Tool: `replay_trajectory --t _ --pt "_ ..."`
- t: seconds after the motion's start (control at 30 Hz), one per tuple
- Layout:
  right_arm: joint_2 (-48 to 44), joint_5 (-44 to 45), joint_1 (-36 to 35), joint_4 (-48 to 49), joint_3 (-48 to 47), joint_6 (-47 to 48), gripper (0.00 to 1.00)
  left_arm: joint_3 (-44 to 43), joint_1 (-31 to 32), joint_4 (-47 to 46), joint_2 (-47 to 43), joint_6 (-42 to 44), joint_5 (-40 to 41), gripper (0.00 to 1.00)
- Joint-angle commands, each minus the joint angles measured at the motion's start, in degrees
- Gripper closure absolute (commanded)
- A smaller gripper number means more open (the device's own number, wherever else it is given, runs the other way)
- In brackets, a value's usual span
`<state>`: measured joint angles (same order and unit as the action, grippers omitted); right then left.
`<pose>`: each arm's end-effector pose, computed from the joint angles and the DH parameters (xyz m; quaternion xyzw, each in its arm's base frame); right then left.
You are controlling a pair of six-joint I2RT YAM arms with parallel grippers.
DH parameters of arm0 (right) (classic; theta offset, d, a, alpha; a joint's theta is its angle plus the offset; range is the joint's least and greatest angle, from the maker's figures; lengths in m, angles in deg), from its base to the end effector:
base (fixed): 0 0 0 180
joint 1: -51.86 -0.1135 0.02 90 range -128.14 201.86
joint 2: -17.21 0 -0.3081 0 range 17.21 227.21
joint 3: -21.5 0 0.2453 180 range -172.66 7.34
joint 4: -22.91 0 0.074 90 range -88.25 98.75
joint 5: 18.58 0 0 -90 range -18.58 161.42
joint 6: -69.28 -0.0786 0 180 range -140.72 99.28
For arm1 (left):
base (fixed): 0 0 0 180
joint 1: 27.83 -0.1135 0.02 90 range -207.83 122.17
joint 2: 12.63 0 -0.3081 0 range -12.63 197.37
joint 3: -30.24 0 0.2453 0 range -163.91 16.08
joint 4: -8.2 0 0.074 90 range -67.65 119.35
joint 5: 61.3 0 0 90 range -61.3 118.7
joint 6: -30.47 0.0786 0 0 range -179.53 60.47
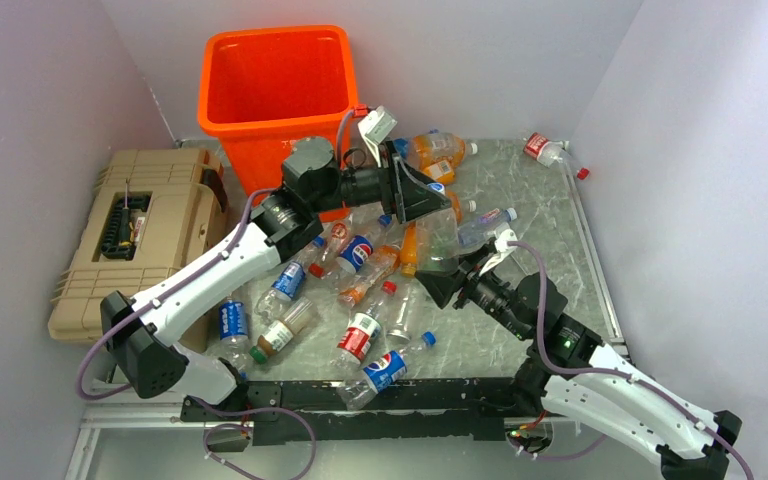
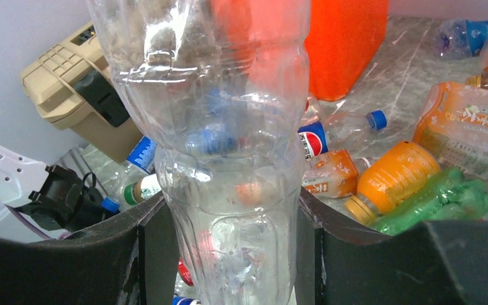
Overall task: Put the plastic bottles in the bin
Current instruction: Place the plastic bottle in the trash bin.
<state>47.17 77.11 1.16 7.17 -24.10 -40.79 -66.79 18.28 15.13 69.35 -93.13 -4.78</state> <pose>0.0957 0.1046 0.3332 -0.1529 0.6910 0.3800 0.5956 0.2128 -0.2838 0.5020 0.2846 0.6001 -0.6085 0.4344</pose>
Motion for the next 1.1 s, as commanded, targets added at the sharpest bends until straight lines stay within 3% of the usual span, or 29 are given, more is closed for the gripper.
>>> replay_trajectory --t 0.0,0.07,0.17,0.23,0.37,0.6,0.77,0.9,1.07 --pt "0.06 0.21 0.07 5.0 -0.49 -0.62 0.57 -1.83 0.47 2.72 0.15 0.79 0.25 0.51" --pt "0.34 0.07 0.07 4.91 -0.8 -0.7 0.57 -2.06 0.47 2.3 0.29 0.59 -0.13 0.69" --pt "-0.03 0.44 0.07 4.43 -1.09 -0.75 0.57 -2.78 0.47 2.3 0.29 0.77 -0.78 0.84" --pt "-0.38 0.87 0.07 3.83 -1.27 -0.8 0.54 -3.35 0.51 2.96 0.25 1.22 -1.22 1.0" --pt "-0.81 2.58 0.07 -0.69 -3.83 -2.14 0.02 -3.38 0.48 5.08 -2.07 4.31 2.62 1.0" --pt "-3.9 2.63 0.07 -8.9 -11.09 -3.31 0.0 -15.94 0.3 18.59 -5.69 22.87 23.6 1.0" --pt "-7.93 8.05 0.07 -10.59 -8.88 -5.8 0.0 -23.37 -2.49 16.14 -4.48 39.22 41.73 1.0" --pt "-9.79 11.94 0.07 -10.41 -5.18 -9.75 0.0 -27.47 -9.63 9.38 -1.33 43.96 45.0 1.0" --pt "-9.43 14.44 0.07 -10.07 -1.97 -14.44 0.0 -33.76 -18.6 5.21 4.02 40.2 42.63 1.0"
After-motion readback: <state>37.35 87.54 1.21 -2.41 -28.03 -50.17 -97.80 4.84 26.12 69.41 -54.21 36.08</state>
